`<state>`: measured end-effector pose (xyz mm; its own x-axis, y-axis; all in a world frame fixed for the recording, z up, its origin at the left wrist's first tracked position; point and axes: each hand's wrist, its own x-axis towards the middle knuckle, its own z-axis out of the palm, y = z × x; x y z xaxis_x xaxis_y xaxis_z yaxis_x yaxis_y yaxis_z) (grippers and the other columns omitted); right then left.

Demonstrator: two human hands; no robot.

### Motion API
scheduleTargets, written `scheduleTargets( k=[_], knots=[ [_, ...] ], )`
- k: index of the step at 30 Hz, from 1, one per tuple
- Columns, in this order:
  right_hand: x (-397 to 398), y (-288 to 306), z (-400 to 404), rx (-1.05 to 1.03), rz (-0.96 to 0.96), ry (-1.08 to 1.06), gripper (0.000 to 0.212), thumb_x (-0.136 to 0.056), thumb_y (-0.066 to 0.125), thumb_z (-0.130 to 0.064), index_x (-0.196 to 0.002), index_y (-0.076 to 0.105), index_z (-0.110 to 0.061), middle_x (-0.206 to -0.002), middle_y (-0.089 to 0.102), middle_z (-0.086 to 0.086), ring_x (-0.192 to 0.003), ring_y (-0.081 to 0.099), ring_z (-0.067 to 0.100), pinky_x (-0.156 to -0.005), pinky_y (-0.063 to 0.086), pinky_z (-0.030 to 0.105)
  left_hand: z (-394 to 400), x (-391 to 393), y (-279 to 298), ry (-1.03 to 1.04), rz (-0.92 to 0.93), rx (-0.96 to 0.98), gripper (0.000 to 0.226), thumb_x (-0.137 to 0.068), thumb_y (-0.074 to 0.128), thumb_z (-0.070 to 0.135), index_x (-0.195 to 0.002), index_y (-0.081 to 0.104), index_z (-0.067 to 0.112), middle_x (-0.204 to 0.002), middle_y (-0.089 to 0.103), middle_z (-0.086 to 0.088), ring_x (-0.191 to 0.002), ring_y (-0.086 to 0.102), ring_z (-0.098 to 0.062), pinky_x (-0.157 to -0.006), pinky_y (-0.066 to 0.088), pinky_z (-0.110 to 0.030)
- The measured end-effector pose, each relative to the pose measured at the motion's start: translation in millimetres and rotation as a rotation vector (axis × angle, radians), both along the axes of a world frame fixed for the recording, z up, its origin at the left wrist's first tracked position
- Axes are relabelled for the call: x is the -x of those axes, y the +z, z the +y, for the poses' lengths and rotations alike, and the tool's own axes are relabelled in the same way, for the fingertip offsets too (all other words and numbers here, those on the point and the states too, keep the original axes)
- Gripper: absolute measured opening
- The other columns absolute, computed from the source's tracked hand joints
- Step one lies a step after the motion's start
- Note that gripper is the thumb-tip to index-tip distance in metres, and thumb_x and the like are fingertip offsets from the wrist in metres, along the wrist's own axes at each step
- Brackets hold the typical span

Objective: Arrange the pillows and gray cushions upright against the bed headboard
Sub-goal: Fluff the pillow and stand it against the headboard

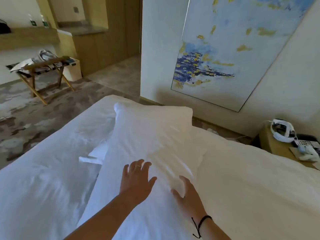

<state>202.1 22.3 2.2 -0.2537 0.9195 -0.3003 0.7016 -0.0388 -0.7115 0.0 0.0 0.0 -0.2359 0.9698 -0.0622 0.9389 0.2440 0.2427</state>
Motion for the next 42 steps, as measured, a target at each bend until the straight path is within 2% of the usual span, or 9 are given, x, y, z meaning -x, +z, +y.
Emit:
scheduleTargets(
  k=[6,13,16,18,21,24,29,35,42],
  knots=[
    [47,-23,54,-0.088,-0.021,-0.198,0.069,-0.091,0.063,-0.036,-0.149,0.029,-0.018,-0.152,0.033,-0.003,-0.14,0.03,0.014,-0.114,0.025,0.028,89,33,-39,-0.31,0.108,-0.103,0.06,-0.095,0.023,0.066,-0.151,0.02,0.045,-0.167,0.002,0.0,-0.152,0.0,-0.024,-0.121,-0.005,-0.051],
    [44,-53,97,-0.02,-0.017,-0.388,0.07,-0.087,0.059,-0.05,-0.147,0.031,-0.027,-0.15,0.035,-0.002,-0.136,0.036,0.017,-0.11,0.035,0.035,97,46,-103,-0.346,0.151,-0.194,0.062,-0.097,0.013,0.066,-0.155,0.005,0.044,-0.166,-0.007,0.004,-0.152,-0.009,-0.021,-0.12,0.0,-0.058],
    [41,-62,116,0.044,0.117,-0.51,0.078,-0.078,0.059,-0.061,-0.145,0.03,-0.036,-0.147,0.037,-0.009,-0.125,0.044,0.013,-0.09,0.048,0.021,97,59,-120,-0.337,0.138,-0.22,0.063,-0.098,0.017,0.065,-0.156,0.009,0.042,-0.167,-0.004,0.004,-0.153,-0.004,-0.021,-0.12,0.003,-0.058],
    [42,-70,126,0.118,0.169,-0.633,0.096,-0.065,0.061,-0.075,-0.145,0.03,-0.034,-0.142,0.045,-0.008,-0.12,0.051,0.017,-0.089,0.05,0.031,99,67,-128,-0.338,0.137,-0.215,0.063,-0.097,0.016,0.064,-0.156,0.01,0.041,-0.167,-0.003,0.004,-0.153,-0.003,-0.021,-0.12,0.003,-0.057],
    [49,-85,135,0.224,0.183,-0.756,0.111,-0.046,0.062,-0.09,-0.139,0.04,-0.032,-0.124,0.059,-0.009,-0.101,0.061,0.018,-0.059,0.05,0.032,100,75,-142,-0.333,0.141,-0.23,0.063,-0.097,0.016,0.065,-0.156,0.01,0.041,-0.167,-0.002,0.005,-0.153,-0.002,-0.021,-0.12,0.003,-0.057],
    [57,-99,142,0.237,0.208,-0.805,0.116,-0.037,0.065,-0.092,-0.131,0.052,-0.024,-0.12,0.063,-0.005,-0.105,0.062,0.022,-0.088,0.053,0.042,100,76,-152,-0.334,0.144,-0.241,0.064,-0.097,0.017,0.065,-0.156,0.009,0.041,-0.167,-0.001,0.004,-0.153,-0.001,-0.022,-0.12,0.003,-0.058],
    [62,-112,147,0.222,0.221,-0.848,0.081,-0.051,0.072,-0.074,-0.107,0.066,-0.016,-0.1,0.069,0.002,-0.092,0.064,0.027,-0.089,0.053,0.042,102,71,-158,-0.337,0.166,-0.233,0.065,-0.097,0.017,0.065,-0.156,0.007,0.039,-0.167,-0.001,0.002,-0.153,0.001,-0.024,-0.12,0.003,-0.059],
    [65,-105,143,0.122,0.098,-0.847,0.032,-0.086,0.062,-0.044,-0.085,0.059,-0.012,-0.094,0.066,0.008,-0.091,0.06,0.032,-0.08,0.048,0.037,90,67,-139,-0.343,0.165,-0.17,0.065,-0.098,0.015,0.063,-0.157,0.008,0.036,-0.167,0.0,-0.001,-0.153,0.002,-0.026,-0.119,0.007,-0.059],
    [67,-26,105,-0.27,0.068,-0.695,0.04,-0.096,0.049,-0.039,-0.067,0.038,-0.014,-0.06,0.048,0.0,-0.058,0.047,0.025,-0.051,0.032,0.033,68,61,-71,-0.255,-0.006,-0.105,0.072,-0.094,0.008,0.069,-0.157,-0.001,0.036,-0.166,0.001,-0.009,-0.152,0.0,-0.03,-0.121,0.007,-0.057]
  ],
)
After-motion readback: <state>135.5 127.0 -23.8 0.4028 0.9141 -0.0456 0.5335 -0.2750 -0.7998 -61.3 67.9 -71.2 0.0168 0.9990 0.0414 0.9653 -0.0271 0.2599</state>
